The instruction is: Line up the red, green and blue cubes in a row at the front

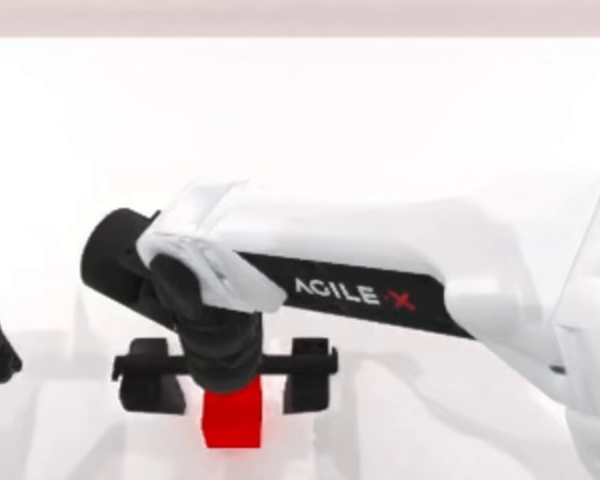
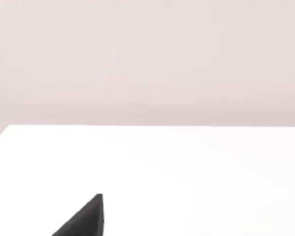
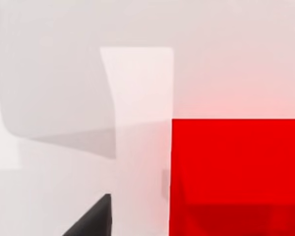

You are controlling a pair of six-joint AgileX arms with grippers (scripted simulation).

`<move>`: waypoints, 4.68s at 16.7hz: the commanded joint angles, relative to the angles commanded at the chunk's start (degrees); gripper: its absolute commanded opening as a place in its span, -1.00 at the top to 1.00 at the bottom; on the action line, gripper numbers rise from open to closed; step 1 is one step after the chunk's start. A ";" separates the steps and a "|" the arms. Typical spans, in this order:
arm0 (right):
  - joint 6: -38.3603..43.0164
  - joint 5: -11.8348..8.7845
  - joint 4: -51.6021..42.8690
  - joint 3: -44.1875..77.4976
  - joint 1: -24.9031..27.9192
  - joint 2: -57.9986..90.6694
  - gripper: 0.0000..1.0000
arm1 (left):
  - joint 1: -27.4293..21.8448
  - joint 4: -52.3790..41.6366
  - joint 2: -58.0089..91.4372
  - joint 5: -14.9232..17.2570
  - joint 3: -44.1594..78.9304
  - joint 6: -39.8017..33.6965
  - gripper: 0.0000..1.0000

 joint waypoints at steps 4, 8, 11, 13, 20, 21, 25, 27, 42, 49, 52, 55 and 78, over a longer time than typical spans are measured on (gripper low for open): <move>-0.01 0.00 -0.20 0.20 -0.07 -0.02 -1.00 | 0.00 0.00 0.00 0.00 0.00 0.00 -1.00; 0.21 0.04 -6.90 5.86 0.22 -0.85 -1.00 | 0.00 0.00 0.00 0.00 0.00 0.00 -1.00; 0.16 -0.02 -13.18 10.98 0.51 -1.85 -1.00 | 0.00 0.00 0.00 0.00 0.00 0.00 -1.00; 0.07 -0.02 -14.40 12.16 0.54 -2.27 -1.00 | 0.00 0.00 0.00 0.00 0.00 0.00 -1.00; -1.90 1.13 -12.48 9.18 -1.29 -5.53 -1.00 | -0.77 -2.01 2.84 0.09 2.89 0.02 -1.00; -3.16 1.80 -11.27 7.27 -2.31 -7.87 -1.00 | -1.25 -3.36 4.82 0.13 4.89 0.05 -1.00; -10.59 5.05 -3.63 -4.90 -8.82 -23.25 -1.00 | -3.91 -11.49 17.81 0.15 17.41 0.25 -1.00; -15.51 6.58 1.64 -13.59 -13.36 -34.32 -1.00 | -5.61 -16.98 27.60 0.12 25.69 0.42 -1.00; -54.18 3.75 49.58 -91.22 -51.60 -118.29 -1.00 | -19.26 -61.02 107.52 0.16 87.61 1.88 -1.00; -60.47 -1.29 61.96 -105.89 -58.96 -133.09 -1.00 | -22.00 -68.91 122.46 0.15 101.46 2.08 -1.00; -60.58 -1.42 62.23 -106.18 -59.11 -133.30 -1.00 | -22.05 -69.06 122.70 0.15 101.77 2.09 -1.00; -60.58 -1.42 62.23 -106.18 -59.11 -133.30 -1.00 | -21.84 -68.91 122.94 0.15 101.73 2.11 -1.00; -60.58 -1.42 62.23 -106.18 -59.11 -133.30 -1.00 | -21.96 -53.25 127.53 0.19 90.79 2.24 0.51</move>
